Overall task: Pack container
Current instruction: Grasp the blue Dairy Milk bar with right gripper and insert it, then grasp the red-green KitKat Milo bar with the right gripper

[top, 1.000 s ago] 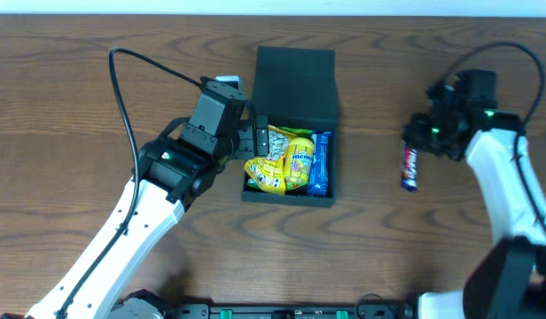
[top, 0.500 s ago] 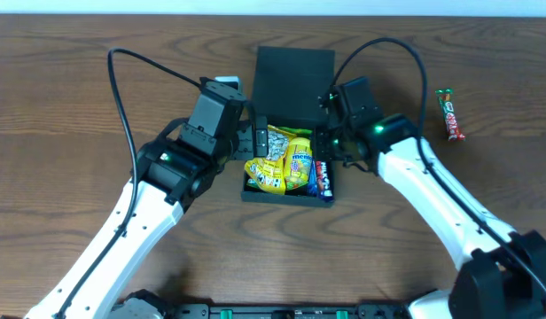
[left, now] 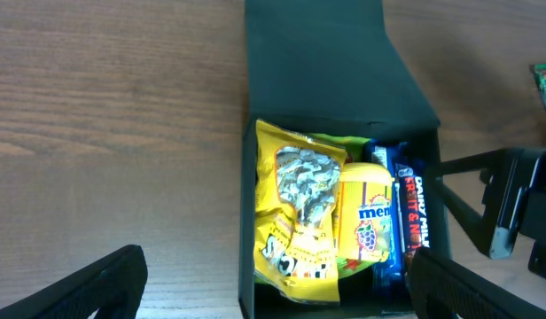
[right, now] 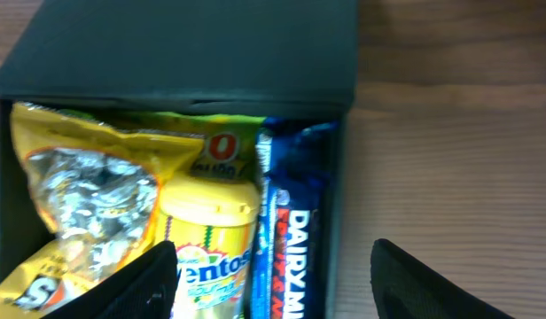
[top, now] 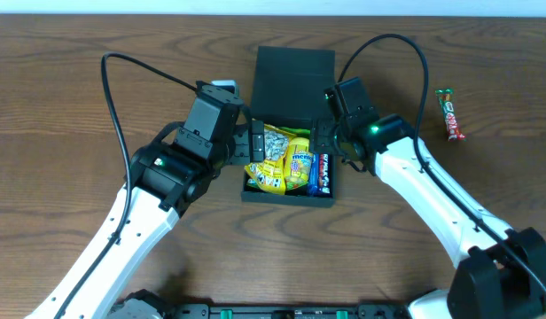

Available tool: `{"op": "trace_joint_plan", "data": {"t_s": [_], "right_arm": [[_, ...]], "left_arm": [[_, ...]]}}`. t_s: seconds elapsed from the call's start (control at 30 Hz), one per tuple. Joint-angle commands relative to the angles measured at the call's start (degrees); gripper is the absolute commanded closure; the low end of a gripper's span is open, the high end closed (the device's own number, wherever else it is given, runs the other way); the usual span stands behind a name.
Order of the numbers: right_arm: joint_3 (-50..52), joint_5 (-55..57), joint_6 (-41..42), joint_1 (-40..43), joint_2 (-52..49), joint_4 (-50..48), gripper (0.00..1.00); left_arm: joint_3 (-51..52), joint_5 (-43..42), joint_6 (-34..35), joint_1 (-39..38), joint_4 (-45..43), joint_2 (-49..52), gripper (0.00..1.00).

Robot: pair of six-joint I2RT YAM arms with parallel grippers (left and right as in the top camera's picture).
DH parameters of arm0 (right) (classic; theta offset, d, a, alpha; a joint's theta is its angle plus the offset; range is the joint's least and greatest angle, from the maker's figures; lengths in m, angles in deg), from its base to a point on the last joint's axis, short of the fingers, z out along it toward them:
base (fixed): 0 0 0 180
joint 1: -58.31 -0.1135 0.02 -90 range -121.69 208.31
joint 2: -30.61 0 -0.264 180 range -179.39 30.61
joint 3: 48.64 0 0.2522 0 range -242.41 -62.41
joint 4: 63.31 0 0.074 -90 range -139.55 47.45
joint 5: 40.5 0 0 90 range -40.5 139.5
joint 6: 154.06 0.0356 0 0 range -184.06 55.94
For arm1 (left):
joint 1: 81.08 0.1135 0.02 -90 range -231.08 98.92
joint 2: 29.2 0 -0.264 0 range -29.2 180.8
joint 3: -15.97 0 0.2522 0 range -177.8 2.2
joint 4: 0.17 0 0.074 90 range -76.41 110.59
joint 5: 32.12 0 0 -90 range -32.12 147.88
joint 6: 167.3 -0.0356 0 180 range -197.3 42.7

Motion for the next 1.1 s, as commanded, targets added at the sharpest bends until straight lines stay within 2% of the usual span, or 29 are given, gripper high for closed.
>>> {"op": "trace_joint_plan", "data": {"t_s": [0.0, 0.13, 0.27, 0.4, 0.47, 0.7, 1.07], "right_arm": [[-0.37, 6.64, -2.4, 1.81, 0.35, 0.07, 0.29], [-0.39, 10.54, -9.84, 8.17, 0.76, -0.07, 0.28], [-0.35, 10.47, -15.76, 19.47, 0.72, -1.38, 0.27], [-0.24, 5.99, -20.13, 32.39, -1.18, -5.11, 0.34], [-0.24, 4.61, -21.33, 35.3, -3.32, -6.47, 0.34], [-0.24, 6.08, -26.18, 39.06, -13.2, -13.73, 0.28], [-0.24, 3.63, -30.67, 40.98, -21.66, -19.89, 0.31]], "left_arm": [[-1.03, 1.22, -0.37, 0.2, 0.33, -0.57, 0.05], [-1.03, 1.2, -0.37, 0.2, 0.31, -0.57, 0.05], [-1.03, 1.2, -0.37, 0.2, 0.28, -0.57, 0.05], [-1.03, 1.2, -0.37, 0.2, 0.24, -0.57, 0.05], [-1.03, 1.2, -0.37, 0.2, 0.09, -0.57, 0.05], [-1.03, 1.2, -0.37, 0.2, -0.5, -0.57, 0.05], [-1.03, 1.2, -0.39, 0.2, -0.42, -0.57, 0.05]]}}
